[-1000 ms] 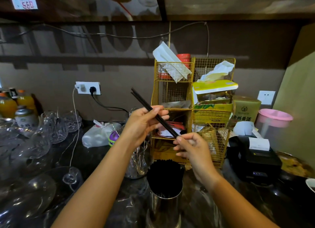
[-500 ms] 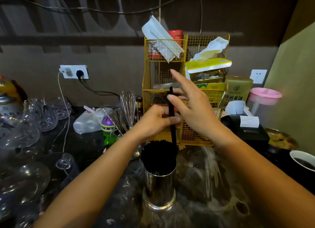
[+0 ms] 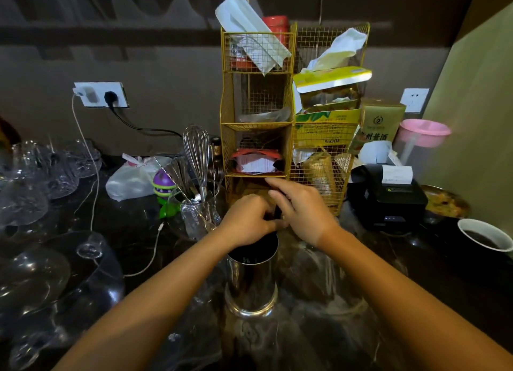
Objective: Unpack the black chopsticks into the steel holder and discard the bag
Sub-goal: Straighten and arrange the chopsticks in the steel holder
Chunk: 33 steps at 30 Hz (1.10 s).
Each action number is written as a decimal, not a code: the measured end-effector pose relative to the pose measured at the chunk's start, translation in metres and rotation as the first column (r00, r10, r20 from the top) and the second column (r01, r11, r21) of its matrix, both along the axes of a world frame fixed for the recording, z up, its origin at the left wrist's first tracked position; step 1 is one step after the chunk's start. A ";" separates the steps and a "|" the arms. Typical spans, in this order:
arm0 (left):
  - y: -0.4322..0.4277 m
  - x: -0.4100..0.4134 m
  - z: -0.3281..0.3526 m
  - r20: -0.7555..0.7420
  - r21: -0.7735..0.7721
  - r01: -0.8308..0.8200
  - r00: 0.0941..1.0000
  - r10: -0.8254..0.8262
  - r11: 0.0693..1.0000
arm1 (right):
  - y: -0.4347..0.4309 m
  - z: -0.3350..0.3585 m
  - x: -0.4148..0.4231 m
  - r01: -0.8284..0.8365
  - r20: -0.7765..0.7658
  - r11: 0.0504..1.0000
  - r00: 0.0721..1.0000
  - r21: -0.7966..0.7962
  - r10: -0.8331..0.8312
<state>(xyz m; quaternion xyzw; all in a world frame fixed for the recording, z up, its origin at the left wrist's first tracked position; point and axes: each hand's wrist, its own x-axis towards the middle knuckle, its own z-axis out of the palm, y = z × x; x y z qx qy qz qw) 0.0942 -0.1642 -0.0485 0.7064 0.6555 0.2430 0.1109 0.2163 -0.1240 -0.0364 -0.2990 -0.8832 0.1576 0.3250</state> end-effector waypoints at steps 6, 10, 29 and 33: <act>-0.001 -0.008 -0.017 -0.085 0.043 0.045 0.995 -0.042 0.998 | 0.004 -0.032 0.000 -0.031 0.168 0.995 0.985 -0.095 0.047; -0.003 -0.016 -0.023 -0.080 0.042 0.030 0.996 -0.027 0.999 | 0.005 -0.048 -0.002 -0.042 0.217 0.991 0.974 -0.126 0.068; 0.002 -0.070 0.013 0.207 0.033 -0.160 0.967 0.149 0.987 | 0.036 0.000 -0.012 -0.055 0.100 0.945 0.991 -0.321 0.092; 0.009 -0.080 0.012 0.153 -0.116 -0.144 0.975 0.160 0.983 | 0.051 0.005 -0.032 -0.058 0.248 0.922 0.955 -0.382 0.163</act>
